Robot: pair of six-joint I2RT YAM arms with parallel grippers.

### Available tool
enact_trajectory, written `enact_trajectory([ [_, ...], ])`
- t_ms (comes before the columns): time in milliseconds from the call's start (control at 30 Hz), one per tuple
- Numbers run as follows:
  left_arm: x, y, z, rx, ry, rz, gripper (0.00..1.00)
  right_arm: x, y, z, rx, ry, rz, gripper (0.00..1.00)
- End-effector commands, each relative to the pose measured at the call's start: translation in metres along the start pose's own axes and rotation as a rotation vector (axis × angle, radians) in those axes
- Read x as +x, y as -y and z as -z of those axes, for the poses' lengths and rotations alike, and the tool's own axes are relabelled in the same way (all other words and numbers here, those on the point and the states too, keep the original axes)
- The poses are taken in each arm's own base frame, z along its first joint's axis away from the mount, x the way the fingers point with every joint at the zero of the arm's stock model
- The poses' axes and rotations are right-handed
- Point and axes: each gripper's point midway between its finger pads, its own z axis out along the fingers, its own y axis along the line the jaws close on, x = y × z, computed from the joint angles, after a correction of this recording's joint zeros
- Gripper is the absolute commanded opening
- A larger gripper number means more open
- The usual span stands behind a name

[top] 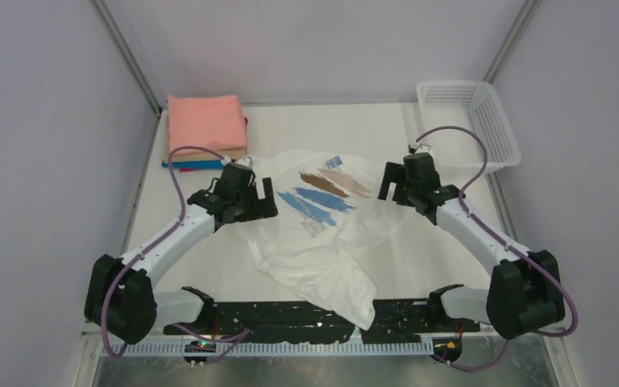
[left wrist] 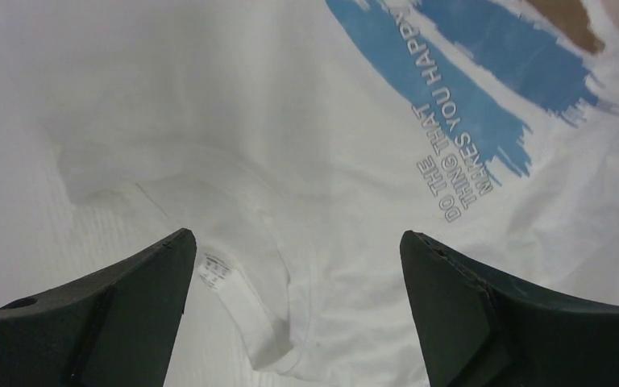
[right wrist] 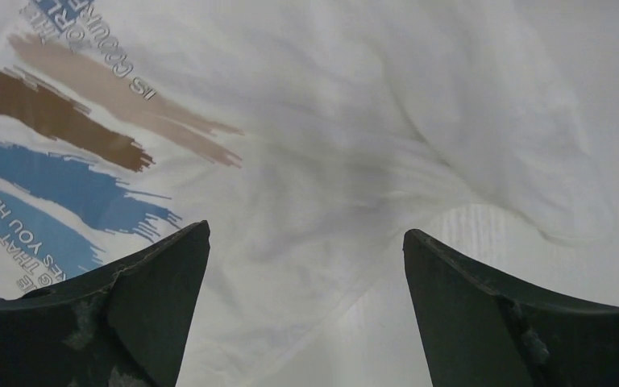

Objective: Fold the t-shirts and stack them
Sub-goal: Flatten out the tshirt

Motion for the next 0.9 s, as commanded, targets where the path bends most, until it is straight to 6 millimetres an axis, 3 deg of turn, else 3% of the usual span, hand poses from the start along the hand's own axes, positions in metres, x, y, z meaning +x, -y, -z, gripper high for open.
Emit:
enact_trajectory([
  [0, 0.026, 0.043, -0.009, 0.157, -0.061, -0.007, 1.0, 0.011, -0.063, -0.027, -0.176, -0.072, 0.094, 0.95],
  [167, 0.052, 0.036, -0.033, 0.096, -0.152, -0.021, 1.0, 0.03, -0.09, -0.059, -0.17, -0.176, 0.126, 0.95],
  [367, 0.059, 0.032, -0.056, 0.028, -0.228, -0.036, 0.99, 0.046, -0.083, -0.078, -0.106, -0.218, 0.107, 0.95],
  [500, 0.061, 0.043, -0.075, 0.032, -0.297, -0.039, 1.0, 0.058, -0.071, -0.073, -0.069, -0.234, 0.079, 0.95],
  [700, 0.047, 0.075, -0.1, 0.077, -0.394, -0.04, 1.0, 0.084, -0.056, -0.058, -0.053, -0.279, 0.044, 0.95],
  [867, 0.026, 0.101, -0.12, 0.106, -0.423, -0.065, 1.0, 0.117, -0.078, -0.044, -0.171, -0.371, 0.032, 0.95],
])
